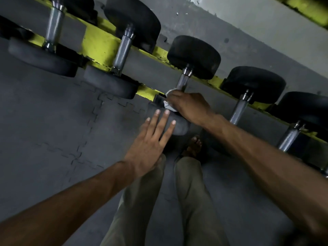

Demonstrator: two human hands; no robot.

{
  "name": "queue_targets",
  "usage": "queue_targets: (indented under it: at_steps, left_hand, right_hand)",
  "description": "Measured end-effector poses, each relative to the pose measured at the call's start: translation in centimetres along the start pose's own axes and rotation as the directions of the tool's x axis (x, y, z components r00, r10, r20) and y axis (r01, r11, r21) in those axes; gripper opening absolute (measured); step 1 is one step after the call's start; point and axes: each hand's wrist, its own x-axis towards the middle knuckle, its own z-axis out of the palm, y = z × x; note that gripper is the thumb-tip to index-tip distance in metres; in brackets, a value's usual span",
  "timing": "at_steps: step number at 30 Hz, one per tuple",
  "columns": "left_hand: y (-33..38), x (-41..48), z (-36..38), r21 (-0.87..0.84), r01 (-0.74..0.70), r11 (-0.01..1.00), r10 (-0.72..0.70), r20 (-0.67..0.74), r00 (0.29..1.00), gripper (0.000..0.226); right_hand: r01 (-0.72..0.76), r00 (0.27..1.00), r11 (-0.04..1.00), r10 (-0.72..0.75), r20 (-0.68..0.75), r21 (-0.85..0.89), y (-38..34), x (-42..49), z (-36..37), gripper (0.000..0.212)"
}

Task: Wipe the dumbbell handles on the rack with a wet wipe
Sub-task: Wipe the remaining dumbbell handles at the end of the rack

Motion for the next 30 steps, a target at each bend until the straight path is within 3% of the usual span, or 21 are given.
queue_targets:
  at_steps: [2,4,6,9,11,12,14,16,17,19,22,24,26,28,30]
  left_hand:
    - [0.1,-0.3,0.3,0.025,-0.026,0.999,0.026,0.012,1.0,0.118]
    - [0.2,-0.3,0.5,0.039,-0.021,0.999,0.02,0.011,1.0,0.115]
    - [0.5,-0.4,0.6,0.064,-0.013,0.998,0.012,0.012,1.0,0.11]
    - [0.8,-0.4,0.3,0.084,0.002,0.996,-0.003,0.021,1.0,0.108]
    - [1.0,-0.3,0.1,0.08,0.015,0.997,-0.017,0.021,1.0,0.108]
    - [1.2,-0.3,0.0,0.071,0.02,0.997,-0.022,0.025,0.999,0.108]
    - [1.5,-0.3,-0.1,0.074,0.032,0.997,-0.034,0.027,0.999,0.107]
    - [1.6,-0.2,0.2,0.079,0.045,0.996,-0.047,0.023,0.999,0.107]
    - [1.6,-0.2,0.2,0.068,0.049,0.997,-0.05,0.022,0.998,0.105]
    - [1.8,-0.1,0.3,0.046,0.053,0.998,-0.054,0.013,0.998,0.101]
    - [1.7,0.0,0.4,0.049,0.054,0.997,-0.055,0.017,0.998,0.1]
    - [1.6,-0.1,0.2,0.052,0.044,0.998,-0.045,0.021,0.999,0.096]
    - [1.5,-0.1,0.2,0.057,0.031,0.998,-0.032,0.014,0.999,0.092]
    - [1.6,-0.1,0.4,0.06,0.032,0.998,-0.032,-0.004,0.999,0.09]
    - [1.6,0.0,0.5,0.05,0.037,0.998,-0.037,-0.007,0.999,0.091]
  right_hand:
    - [0.027,0.993,0.997,-0.02,0.112,-0.069,0.1,1.7,-2.0,0.027]
    - [-0.043,0.968,0.977,0.093,0.234,-0.211,-0.6,3.9,-3.7,0.021]
    - [-0.005,0.887,0.912,0.193,0.419,-0.41,-2.8,6.3,-4.1,0.028]
    - [-0.027,0.731,0.93,0.269,0.628,-0.367,-5.7,8.3,-4.5,0.035]
    - [-0.059,0.673,0.954,0.256,0.694,-0.295,-6.0,8.3,-5.4,0.03]
    - [-0.06,0.688,0.964,0.228,0.689,-0.259,-5.7,7.7,-5.8,0.028]
    - [-0.043,0.805,0.985,0.133,0.578,-0.166,-4.4,5.7,-6.1,0.024]
    - [-0.017,0.94,0.998,0.036,0.339,-0.061,-2.9,3.5,-5.4,0.017]
    - [-0.009,0.969,0.999,0.022,0.246,-0.053,-2.4,2.4,-4.8,0.014]
    - [-0.049,0.994,0.997,0.054,0.094,-0.051,-1.9,0.6,-3.2,0.01]
    - [-0.251,0.966,0.967,0.253,-0.052,0.043,-2.1,-0.7,-1.0,0.021]
    - [-0.445,0.88,0.875,0.466,-0.088,0.189,-2.0,-1.0,-0.1,0.03]
    - [-0.59,0.768,0.688,0.639,0.033,0.422,-1.8,-1.3,1.3,0.029]
    - [-0.622,0.714,0.464,0.667,0.214,0.63,-2.0,-1.2,2.0,0.018]
    - [-0.592,0.653,0.158,0.668,0.355,0.791,-1.9,-0.4,2.0,0.015]
